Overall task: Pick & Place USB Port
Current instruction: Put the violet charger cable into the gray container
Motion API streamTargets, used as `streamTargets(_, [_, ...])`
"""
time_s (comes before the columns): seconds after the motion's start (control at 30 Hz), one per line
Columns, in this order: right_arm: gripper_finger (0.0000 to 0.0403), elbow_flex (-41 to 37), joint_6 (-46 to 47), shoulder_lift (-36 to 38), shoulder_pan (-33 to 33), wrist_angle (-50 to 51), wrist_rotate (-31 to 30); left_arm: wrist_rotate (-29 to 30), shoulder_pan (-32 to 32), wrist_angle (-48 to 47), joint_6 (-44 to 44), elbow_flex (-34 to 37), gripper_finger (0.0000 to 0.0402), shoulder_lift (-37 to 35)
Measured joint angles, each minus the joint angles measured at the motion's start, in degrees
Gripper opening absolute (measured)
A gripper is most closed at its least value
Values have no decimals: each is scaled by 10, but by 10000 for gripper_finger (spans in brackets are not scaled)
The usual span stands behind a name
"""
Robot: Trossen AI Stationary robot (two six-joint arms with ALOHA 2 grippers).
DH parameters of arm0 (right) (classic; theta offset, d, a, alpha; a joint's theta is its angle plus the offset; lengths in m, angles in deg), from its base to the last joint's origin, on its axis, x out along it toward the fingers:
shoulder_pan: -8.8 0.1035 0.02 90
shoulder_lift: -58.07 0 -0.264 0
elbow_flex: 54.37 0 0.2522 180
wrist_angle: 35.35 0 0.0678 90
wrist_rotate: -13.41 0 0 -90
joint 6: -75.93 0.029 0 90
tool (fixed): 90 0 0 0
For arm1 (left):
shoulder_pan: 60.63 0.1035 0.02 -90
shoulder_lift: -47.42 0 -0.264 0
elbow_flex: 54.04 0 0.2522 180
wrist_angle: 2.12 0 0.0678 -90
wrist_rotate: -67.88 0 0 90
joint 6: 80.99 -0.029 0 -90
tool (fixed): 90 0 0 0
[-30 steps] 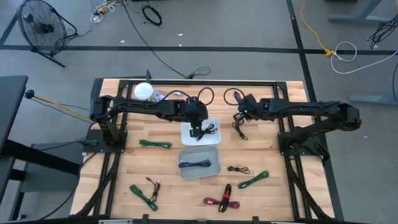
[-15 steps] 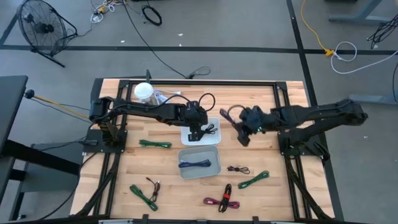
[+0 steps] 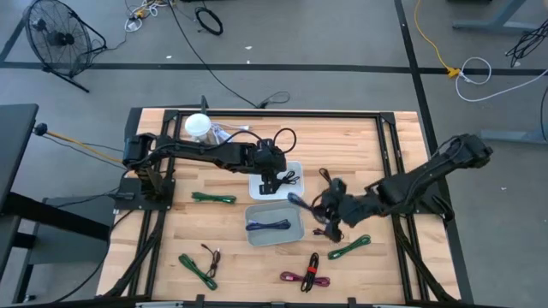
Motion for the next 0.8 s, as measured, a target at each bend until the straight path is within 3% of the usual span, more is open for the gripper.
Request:
streamTargets(0.43, [0,0,-92,-154,13,-212,71,0,0,-3,0,0,131,0])
streamTargets(0.8, [0,0,-132,-189,-19,-239,69,-2,-4,-3,16,0,131,0])
